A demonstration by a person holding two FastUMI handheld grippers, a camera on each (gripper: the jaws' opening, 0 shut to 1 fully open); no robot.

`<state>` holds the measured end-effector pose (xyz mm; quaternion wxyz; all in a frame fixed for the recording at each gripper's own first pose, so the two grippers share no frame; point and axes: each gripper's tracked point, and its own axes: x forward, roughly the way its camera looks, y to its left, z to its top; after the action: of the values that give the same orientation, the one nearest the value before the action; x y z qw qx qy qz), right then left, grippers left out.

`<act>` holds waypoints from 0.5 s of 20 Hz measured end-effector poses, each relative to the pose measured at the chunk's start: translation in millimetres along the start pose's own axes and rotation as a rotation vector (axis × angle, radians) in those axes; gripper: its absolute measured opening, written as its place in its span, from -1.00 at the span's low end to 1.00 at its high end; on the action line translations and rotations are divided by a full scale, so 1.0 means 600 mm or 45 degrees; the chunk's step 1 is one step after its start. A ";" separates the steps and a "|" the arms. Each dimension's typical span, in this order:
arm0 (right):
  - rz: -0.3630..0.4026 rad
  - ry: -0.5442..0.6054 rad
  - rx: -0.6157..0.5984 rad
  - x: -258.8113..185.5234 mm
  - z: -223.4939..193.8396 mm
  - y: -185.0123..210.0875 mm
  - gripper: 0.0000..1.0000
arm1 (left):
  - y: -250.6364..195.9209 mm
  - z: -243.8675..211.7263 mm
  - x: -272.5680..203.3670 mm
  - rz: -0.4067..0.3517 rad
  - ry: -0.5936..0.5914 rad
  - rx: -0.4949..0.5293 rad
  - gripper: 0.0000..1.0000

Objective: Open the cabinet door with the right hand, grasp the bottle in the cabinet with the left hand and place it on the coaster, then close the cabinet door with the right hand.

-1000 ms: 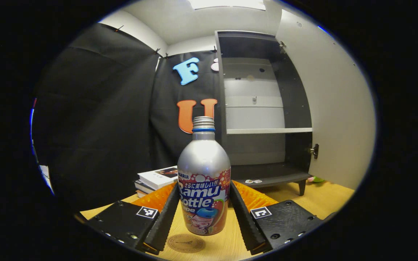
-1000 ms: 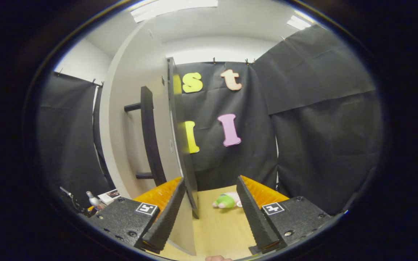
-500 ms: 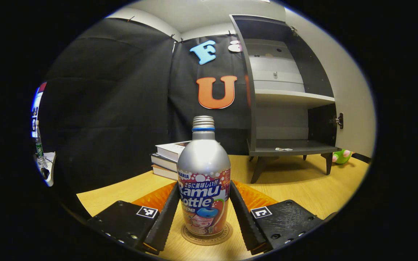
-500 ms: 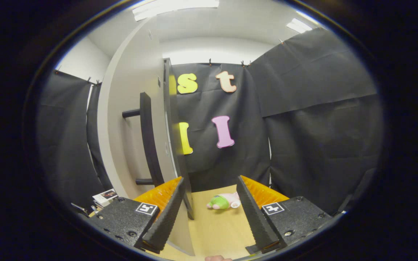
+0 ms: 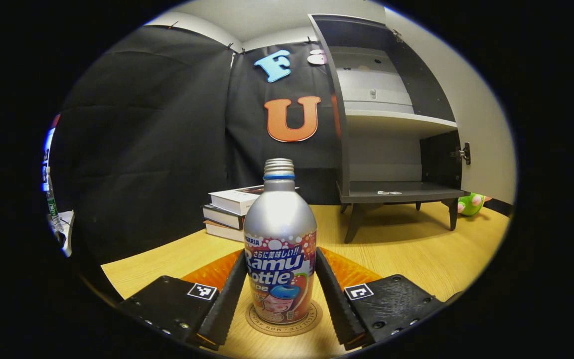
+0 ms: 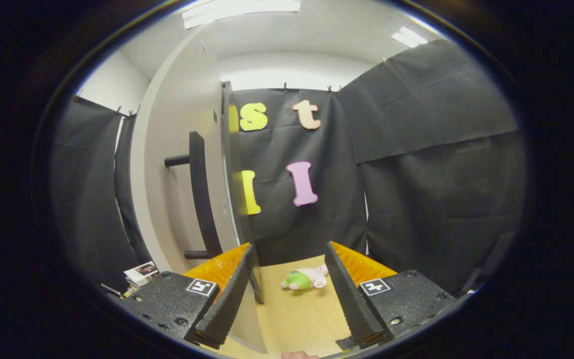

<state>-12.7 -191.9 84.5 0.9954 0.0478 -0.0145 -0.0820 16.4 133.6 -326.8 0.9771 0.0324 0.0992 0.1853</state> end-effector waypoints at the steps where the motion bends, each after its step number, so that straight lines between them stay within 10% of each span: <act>1: -0.002 0.000 -0.005 0.001 -0.001 -0.001 0.80 | 0.000 0.000 -0.003 -0.004 -0.003 -0.004 0.55; 10: 0.002 0.003 0.000 0.001 0.000 0.000 0.80 | 0.002 0.018 -0.007 -0.045 -0.023 -0.003 0.84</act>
<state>-12.1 -191.8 84.5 0.9955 0.0479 -0.0134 -0.0810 14.1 133.1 -315.2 0.9811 0.0311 0.0908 0.1678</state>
